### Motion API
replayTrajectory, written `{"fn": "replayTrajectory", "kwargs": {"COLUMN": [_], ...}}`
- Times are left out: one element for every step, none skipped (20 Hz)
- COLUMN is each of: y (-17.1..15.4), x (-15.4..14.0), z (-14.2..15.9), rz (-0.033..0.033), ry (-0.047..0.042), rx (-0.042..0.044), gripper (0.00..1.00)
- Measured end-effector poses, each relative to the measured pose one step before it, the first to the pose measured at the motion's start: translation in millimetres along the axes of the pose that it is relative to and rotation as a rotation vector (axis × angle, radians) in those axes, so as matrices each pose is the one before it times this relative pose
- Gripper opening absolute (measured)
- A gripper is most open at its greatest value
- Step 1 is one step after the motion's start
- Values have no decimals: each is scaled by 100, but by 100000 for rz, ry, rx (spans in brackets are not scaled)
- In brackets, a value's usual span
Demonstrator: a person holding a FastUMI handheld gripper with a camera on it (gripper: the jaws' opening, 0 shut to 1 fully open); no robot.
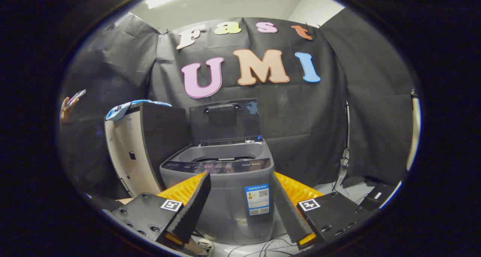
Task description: Put the clothes into the washing machine and then close the washing machine lid.
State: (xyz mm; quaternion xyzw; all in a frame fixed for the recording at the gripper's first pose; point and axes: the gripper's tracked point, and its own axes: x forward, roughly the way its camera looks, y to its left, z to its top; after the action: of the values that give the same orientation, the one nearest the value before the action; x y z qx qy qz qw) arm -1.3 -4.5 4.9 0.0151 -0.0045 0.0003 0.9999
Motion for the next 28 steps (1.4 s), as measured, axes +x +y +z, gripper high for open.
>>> {"fn": "replayTrajectory", "kwargs": {"y": [2, -39, -1, 8, -12, -177, -246, -261, -156, 179, 444, 694, 936, 934, 1140, 1113, 1457, 1680, 2039, 1840, 1950, 1854, 2047, 1978, 1980, 1911, 1858, 1568], "x": [2, -23, 15, -48, 17, 32, 25, 95, 153, 100, 216, 308, 450, 590, 749, 787, 875, 869, 907, 1155, 1181, 1200, 1435, 1392, 1694, 1651, 1784, 1875], "z": [37, -48, 36, -39, 50, -41, 75, -8, 78, 40, 292, 306, 552, 510, 896, 950, 1311, 1276, 1583, 1612, 1613, 1419, 1629, 1407, 1264, 1150, 1043, 708], "rz": [-10, -29, -4, 25, 51, -424, -1165, -1650, -1222, -813, 83, 796, 1355, 1529, 1520, 2017, 1876, 3297, 3815, 3131, 3386, 3740, 3733, 3706, 3646, 3726, 3846, 3036], "ry": [56, 27, -27, -74, -12, 35, -58, -226, 33, -472, -719, -635, -504, -280, -248, -576, -1146, -1718, -2407, -2494, -1960, -1608, -1696, -1147, -629, -620, -15, 590], "rx": [-20, 52, 61, 44, 131, 459, 517, 296, 227, -8, 172, 767, 865, 724, 668, 512, 307, -632, -1705, -2296, -2307, -1742, -1196, -653, -194, 360, 1019, 1995], "gripper": [97, 97, 97, 96, 96, 96, 96, 96, 96, 96, 96, 96, 96, 96, 96, 96, 96, 96, 96, 96, 96, 96, 96, 96, 96, 96, 96, 96]}}
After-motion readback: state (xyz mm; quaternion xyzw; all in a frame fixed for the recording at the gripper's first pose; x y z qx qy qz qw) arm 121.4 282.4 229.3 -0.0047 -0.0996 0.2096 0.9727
